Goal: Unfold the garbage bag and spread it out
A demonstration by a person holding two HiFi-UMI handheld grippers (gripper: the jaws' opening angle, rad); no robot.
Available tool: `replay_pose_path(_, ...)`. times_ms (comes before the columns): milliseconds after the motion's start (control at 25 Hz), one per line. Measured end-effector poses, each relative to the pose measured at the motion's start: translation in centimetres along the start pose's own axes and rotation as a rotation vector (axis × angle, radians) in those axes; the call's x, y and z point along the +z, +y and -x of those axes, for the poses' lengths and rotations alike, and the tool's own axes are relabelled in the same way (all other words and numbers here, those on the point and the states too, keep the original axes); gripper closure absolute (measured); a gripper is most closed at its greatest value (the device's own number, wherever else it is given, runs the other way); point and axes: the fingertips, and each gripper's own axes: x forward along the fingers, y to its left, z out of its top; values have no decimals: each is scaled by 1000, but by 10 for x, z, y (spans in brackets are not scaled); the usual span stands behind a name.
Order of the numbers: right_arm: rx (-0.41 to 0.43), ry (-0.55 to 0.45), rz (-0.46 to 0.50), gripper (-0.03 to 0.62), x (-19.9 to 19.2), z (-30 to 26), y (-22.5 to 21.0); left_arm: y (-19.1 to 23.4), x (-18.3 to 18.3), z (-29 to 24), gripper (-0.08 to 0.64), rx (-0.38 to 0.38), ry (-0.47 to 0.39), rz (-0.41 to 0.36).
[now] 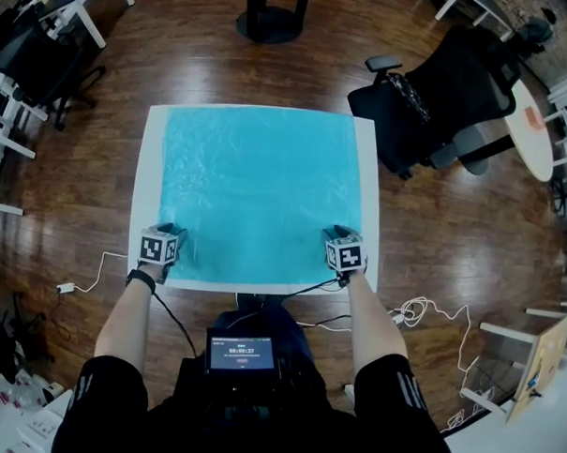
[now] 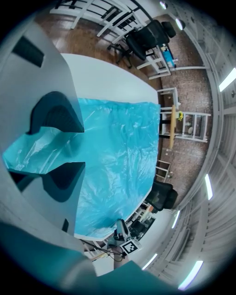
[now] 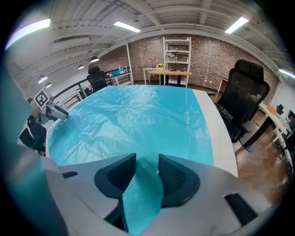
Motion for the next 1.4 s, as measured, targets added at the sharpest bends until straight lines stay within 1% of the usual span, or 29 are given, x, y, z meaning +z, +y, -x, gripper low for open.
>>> replay_pose_path(80, -7, -21, -17, 421, 0, 0, -4, -2, 10, 4, 347, -5, -24, 7)
replay_pose_path(160, -9, -66, -42, 436, 6, 5, -6, -3, 21, 10, 345, -8, -53, -1)
replay_pose_path(200, -9, -93, -53, 444, 14, 11, -4, -4, 27, 13, 347, -8, -68, -6)
replay_pose_path(280, -2, -159, -71, 496, 36, 26, 3, -6, 36, 21, 346, -10, -93, -15)
replay_pose_path(320, 7, -193, -84, 509, 47, 33, 5, -9, 40, 24, 347, -13, -106, -19)
replay_pose_path(400, 31, -255, -107, 524, 65, 46, 8, -18, 50, 30, 345, -31, -137, -25)
replay_pose_path(520, 61, -327, -115, 543, 91, 67, 14, -35, 63, 42, 347, -76, -185, -41)
replay_pose_path(680, 106, -410, -98, 546, 125, 101, 35, -64, 77, 58, 345, -148, -250, -79)
replay_pose_path(840, 144, -477, -73, 560, 147, 129, 58, -85, 93, 81, 347, -188, -319, -107)
replay_pose_path(1000, 198, -527, -41, 561, 158, 151, 84, -105, 106, 106, 346, -225, -382, -142)
replay_pose_path(1120, 238, -572, -51, 560, 165, 168, 98, -120, 113, 122, 345, -249, -422, -159)
replay_pose_path(1320, 236, -593, -37, 565, 167, 188, 107, -141, 117, 143, 347, -274, -467, -174)
replay_pose_path(1400, 254, -608, -28, 565, 169, 198, 113, -148, 117, 152, 347, -277, -490, -175)
